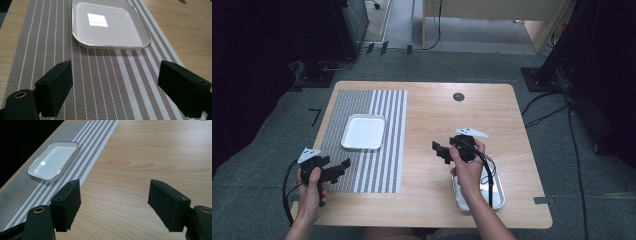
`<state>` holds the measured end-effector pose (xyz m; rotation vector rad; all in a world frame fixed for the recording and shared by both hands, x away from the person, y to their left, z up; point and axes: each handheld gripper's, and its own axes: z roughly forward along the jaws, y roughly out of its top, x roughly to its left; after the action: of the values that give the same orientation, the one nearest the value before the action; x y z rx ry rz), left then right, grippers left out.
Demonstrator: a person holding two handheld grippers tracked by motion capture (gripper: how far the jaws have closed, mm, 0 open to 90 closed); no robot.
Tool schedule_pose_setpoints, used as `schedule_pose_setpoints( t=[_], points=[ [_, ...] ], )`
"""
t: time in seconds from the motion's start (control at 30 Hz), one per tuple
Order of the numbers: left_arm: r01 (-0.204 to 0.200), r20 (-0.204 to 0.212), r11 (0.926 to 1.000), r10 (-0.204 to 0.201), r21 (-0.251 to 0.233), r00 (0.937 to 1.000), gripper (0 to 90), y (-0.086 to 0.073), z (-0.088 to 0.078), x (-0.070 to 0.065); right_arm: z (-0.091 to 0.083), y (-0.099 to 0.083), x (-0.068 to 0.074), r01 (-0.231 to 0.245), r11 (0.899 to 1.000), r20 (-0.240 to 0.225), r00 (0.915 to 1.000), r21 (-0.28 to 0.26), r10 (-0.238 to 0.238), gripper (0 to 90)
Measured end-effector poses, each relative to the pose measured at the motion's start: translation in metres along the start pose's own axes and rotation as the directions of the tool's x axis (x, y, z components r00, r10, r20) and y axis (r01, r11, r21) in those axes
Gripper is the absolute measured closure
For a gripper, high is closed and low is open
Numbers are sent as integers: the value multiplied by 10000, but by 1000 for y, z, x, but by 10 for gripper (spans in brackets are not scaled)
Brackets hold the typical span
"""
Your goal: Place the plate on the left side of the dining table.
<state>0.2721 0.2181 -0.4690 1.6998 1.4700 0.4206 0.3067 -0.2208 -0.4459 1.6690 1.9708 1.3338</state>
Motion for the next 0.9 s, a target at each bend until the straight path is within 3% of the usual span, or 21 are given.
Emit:
schedule_pose_setpoints(
  t=[0.2, 0.57, 0.9],
  points=[
    [18, 61, 10000, -18, -79, 10000, 125, -9, -6, -5, -14, -10, -13, 36, 10000, 276, 9996, -85, -34, 261],
    [122, -130, 9999, -123, -52, 9998, 126, -26, -16, 2, -45, -28, -52, -524, 9980, 857, 9948, -361, 553, 261],
    [-136, -486, 9998, 130, -114, 9987, 125, -35, -27, 7, -71, -45, -85, -947, 9937, 1365, 9854, -601, 1022, 261]
  ],
)
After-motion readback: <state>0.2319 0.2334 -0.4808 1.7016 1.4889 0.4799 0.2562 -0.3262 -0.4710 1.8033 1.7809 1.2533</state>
